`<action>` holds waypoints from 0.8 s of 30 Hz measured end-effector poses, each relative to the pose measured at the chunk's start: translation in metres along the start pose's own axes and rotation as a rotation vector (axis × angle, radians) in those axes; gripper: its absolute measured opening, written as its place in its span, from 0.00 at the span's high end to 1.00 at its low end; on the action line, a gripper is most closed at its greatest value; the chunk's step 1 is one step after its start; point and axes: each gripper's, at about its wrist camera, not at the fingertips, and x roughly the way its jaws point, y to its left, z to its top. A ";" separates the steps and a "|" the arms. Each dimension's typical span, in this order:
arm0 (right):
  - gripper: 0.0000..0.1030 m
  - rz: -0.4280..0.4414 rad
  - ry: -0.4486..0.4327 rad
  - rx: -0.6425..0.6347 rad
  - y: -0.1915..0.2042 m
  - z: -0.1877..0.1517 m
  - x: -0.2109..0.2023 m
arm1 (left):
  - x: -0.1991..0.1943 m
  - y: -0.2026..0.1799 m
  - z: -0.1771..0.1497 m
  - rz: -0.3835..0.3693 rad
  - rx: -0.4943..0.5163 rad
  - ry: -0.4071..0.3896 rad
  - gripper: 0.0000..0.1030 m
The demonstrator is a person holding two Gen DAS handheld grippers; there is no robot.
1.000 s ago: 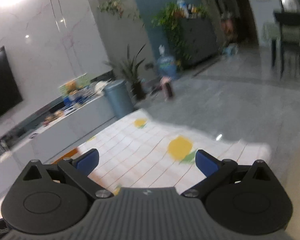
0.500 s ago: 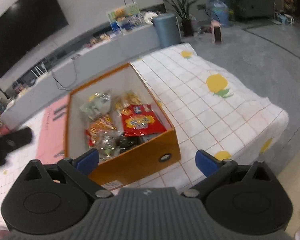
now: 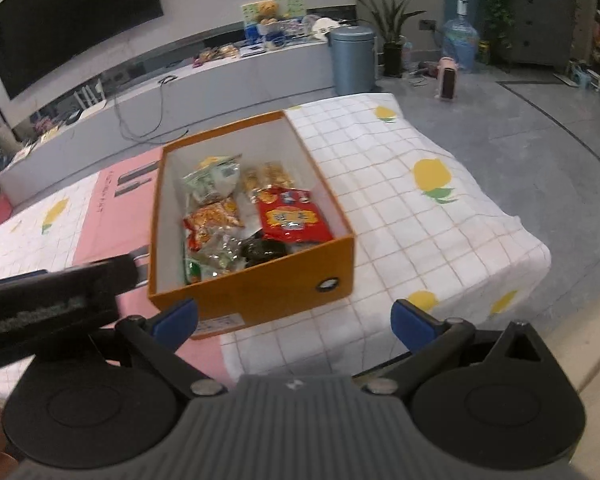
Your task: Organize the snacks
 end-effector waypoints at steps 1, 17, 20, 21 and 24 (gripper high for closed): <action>0.03 0.001 0.005 -0.008 0.003 0.001 0.001 | 0.003 -0.002 0.001 0.016 0.014 -0.001 0.07; 0.03 0.001 0.057 -0.060 0.024 0.021 0.020 | 0.021 0.004 0.015 0.021 0.018 0.079 0.07; 0.03 0.016 0.061 -0.056 0.026 0.021 0.021 | 0.022 0.005 0.016 0.005 0.021 0.088 0.07; 0.03 0.019 0.061 -0.054 0.026 0.021 0.022 | 0.022 0.006 0.015 0.006 0.016 0.085 0.07; 0.03 0.022 0.063 -0.057 0.028 0.020 0.023 | 0.022 0.008 0.015 -0.009 0.001 0.093 0.07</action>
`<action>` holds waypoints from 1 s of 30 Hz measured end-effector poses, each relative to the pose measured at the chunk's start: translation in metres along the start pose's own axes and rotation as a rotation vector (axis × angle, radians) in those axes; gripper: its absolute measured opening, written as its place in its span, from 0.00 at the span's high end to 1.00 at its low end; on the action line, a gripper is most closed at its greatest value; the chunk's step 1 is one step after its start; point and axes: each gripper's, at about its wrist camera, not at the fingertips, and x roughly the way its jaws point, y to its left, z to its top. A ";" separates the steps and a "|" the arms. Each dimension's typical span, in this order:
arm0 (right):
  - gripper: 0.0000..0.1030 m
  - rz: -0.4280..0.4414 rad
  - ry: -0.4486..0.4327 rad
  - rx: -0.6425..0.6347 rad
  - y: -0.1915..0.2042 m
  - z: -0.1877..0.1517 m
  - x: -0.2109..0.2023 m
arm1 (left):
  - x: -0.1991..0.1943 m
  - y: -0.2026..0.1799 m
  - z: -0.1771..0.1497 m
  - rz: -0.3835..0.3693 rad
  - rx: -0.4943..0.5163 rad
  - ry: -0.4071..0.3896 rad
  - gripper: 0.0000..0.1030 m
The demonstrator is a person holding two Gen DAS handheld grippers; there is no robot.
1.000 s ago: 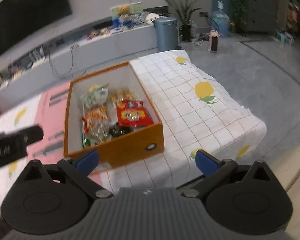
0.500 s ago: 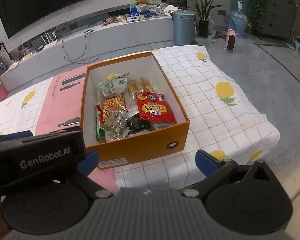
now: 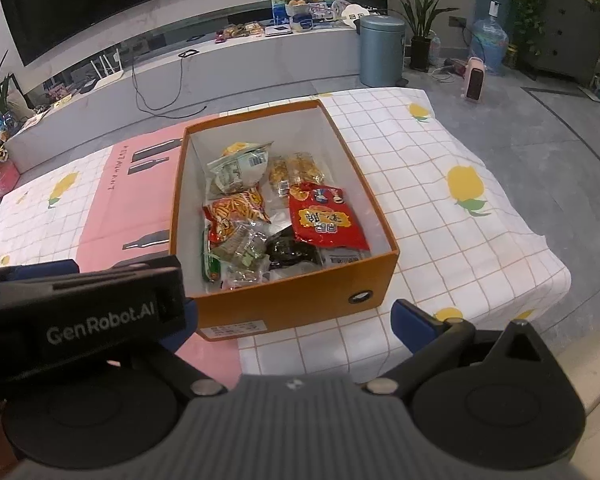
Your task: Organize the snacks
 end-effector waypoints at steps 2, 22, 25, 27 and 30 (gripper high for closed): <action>0.03 0.000 0.001 0.002 0.002 -0.001 0.000 | 0.000 0.000 0.000 -0.005 -0.002 0.005 0.07; 0.03 -0.025 -0.022 0.001 0.008 -0.005 -0.010 | -0.013 -0.002 -0.004 0.011 -0.004 -0.041 0.08; 0.03 -0.027 -0.020 0.000 0.008 -0.006 -0.010 | -0.013 -0.002 -0.005 0.011 -0.007 -0.040 0.08; 0.03 -0.032 -0.020 -0.003 0.009 -0.006 -0.009 | -0.013 -0.002 -0.006 0.014 -0.009 -0.040 0.08; 0.03 -0.031 -0.020 -0.004 0.009 -0.007 -0.009 | -0.013 -0.003 -0.007 0.017 -0.010 -0.040 0.08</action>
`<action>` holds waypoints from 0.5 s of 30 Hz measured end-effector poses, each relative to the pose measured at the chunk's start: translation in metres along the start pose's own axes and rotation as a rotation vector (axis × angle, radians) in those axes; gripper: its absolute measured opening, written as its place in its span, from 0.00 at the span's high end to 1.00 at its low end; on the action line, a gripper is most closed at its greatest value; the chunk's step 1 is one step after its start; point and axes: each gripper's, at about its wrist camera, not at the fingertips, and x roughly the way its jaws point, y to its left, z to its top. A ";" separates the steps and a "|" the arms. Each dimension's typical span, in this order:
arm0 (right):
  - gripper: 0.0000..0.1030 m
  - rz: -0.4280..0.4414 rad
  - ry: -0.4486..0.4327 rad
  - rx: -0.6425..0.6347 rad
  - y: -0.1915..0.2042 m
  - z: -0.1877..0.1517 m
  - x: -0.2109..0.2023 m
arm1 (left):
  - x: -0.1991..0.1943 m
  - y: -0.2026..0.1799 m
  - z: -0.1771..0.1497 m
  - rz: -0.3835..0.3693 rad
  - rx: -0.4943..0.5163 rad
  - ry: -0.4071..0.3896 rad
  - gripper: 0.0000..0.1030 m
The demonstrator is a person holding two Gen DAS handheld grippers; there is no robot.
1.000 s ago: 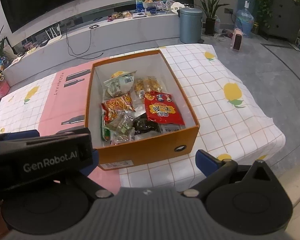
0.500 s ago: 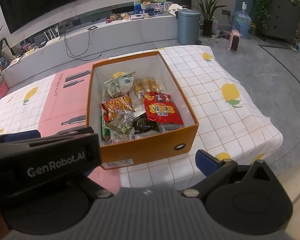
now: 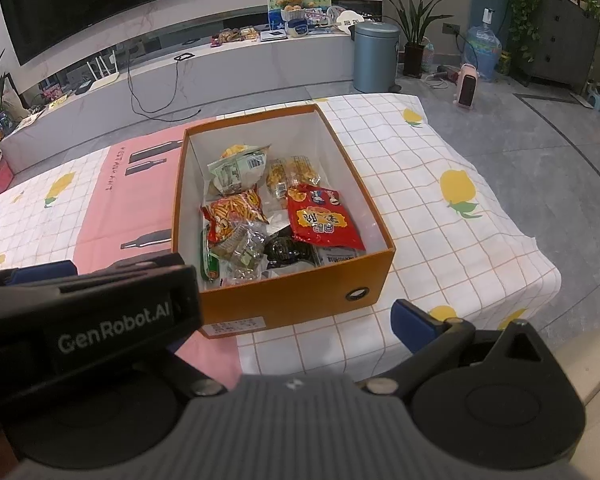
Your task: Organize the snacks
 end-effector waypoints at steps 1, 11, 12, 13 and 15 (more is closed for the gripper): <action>0.03 0.001 0.002 0.001 0.001 0.000 0.000 | 0.000 0.000 0.000 0.000 0.000 0.001 0.08; 0.03 -0.004 0.003 -0.003 0.001 0.000 0.000 | 0.000 0.000 -0.002 -0.002 -0.002 0.002 0.08; 0.03 -0.004 0.003 -0.004 0.002 0.000 0.000 | 0.000 0.000 -0.002 -0.002 -0.002 0.002 0.08; 0.03 -0.005 0.003 -0.003 0.002 0.000 0.000 | 0.000 0.000 -0.002 -0.002 -0.003 0.003 0.08; 0.03 -0.008 0.001 -0.006 0.002 0.000 0.000 | 0.000 -0.001 -0.002 0.001 -0.001 0.000 0.08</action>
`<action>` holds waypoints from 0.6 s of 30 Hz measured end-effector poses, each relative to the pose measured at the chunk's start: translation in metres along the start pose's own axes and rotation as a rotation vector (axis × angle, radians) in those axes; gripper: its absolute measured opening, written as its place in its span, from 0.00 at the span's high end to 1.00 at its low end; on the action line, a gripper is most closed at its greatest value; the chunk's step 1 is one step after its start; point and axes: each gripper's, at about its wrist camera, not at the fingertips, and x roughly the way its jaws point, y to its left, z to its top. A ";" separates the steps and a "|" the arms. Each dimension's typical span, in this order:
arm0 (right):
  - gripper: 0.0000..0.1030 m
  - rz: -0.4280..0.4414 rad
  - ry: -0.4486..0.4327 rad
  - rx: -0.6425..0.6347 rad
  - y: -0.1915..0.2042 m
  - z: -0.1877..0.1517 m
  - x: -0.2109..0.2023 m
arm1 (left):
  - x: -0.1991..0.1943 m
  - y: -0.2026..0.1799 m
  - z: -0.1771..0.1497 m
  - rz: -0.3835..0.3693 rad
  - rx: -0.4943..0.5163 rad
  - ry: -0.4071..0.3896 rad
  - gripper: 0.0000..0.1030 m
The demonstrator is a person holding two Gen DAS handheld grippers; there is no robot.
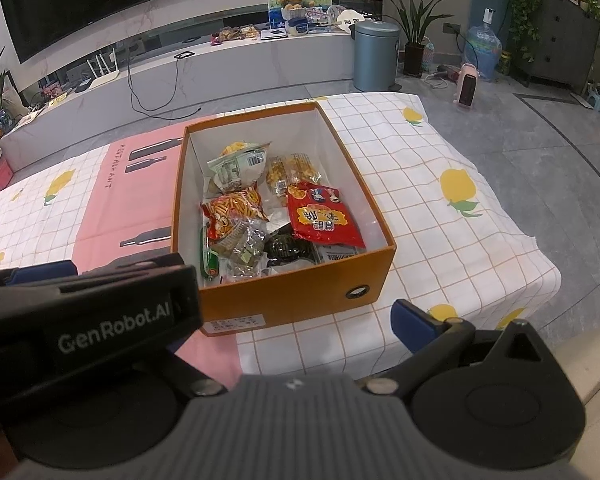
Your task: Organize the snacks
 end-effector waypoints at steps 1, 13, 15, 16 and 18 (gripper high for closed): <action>0.03 -0.001 -0.003 -0.002 0.000 0.000 -0.001 | 0.000 0.001 0.000 -0.002 0.000 -0.001 0.08; 0.03 -0.001 -0.006 -0.006 0.002 0.000 -0.003 | 0.000 0.003 0.000 -0.002 -0.006 -0.005 0.08; 0.03 -0.001 -0.008 -0.005 0.002 0.000 -0.003 | -0.001 0.003 0.001 -0.001 -0.005 -0.008 0.08; 0.03 -0.002 -0.008 -0.005 0.003 0.000 -0.003 | -0.001 0.003 0.001 -0.002 -0.006 -0.006 0.08; 0.03 -0.002 -0.009 -0.007 0.003 0.000 -0.004 | -0.001 0.003 0.001 -0.002 -0.006 -0.008 0.08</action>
